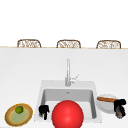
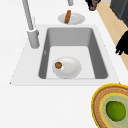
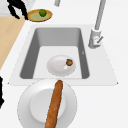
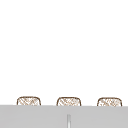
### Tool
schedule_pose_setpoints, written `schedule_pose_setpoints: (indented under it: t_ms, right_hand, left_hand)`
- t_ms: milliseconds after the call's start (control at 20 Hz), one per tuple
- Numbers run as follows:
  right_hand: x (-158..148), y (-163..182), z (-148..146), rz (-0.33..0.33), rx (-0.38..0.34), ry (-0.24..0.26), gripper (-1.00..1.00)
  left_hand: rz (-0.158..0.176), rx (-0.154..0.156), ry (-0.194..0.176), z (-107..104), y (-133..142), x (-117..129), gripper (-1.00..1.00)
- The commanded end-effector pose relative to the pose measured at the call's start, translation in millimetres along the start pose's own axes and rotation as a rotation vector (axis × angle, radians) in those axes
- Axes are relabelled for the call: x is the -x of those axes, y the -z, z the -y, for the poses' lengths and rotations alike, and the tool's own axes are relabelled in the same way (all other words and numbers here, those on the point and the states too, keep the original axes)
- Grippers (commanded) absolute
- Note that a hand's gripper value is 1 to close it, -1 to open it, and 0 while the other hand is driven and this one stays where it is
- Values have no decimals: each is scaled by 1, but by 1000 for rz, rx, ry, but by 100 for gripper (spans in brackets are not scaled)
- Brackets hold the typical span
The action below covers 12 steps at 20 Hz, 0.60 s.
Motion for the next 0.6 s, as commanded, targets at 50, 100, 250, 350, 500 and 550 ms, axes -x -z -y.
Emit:
schedule_pose_setpoints:
  t_ms: [50, 100, 250, 350, 500, 550]
  right_hand:
    - [-25, -7, 18, -36, 43, 30, 100]
    - [-31, -7, 22, -38, 40, 25, 100]
    - [-41, -10, 33, -56, 45, 36, 100]
    - [-50, -10, 40, -55, 44, 37, 100]
    - [-67, -9, 49, -45, 40, 25, 100]
    - [-72, -9, 53, -46, 40, 22, 100]
  left_hand:
    - [0, 0, 0, 0, 0, 0, 0]
    - [0, 0, 0, 0, 0, 0, 0]
    - [0, 0, 0, 0, 0, 0, 0]
    - [0, 0, 0, 0, 0, 0, 0]
    - [0, 0, 0, 0, 0, 0, 0]
    - [0, 0, 0, 0, 0, 0, 0]
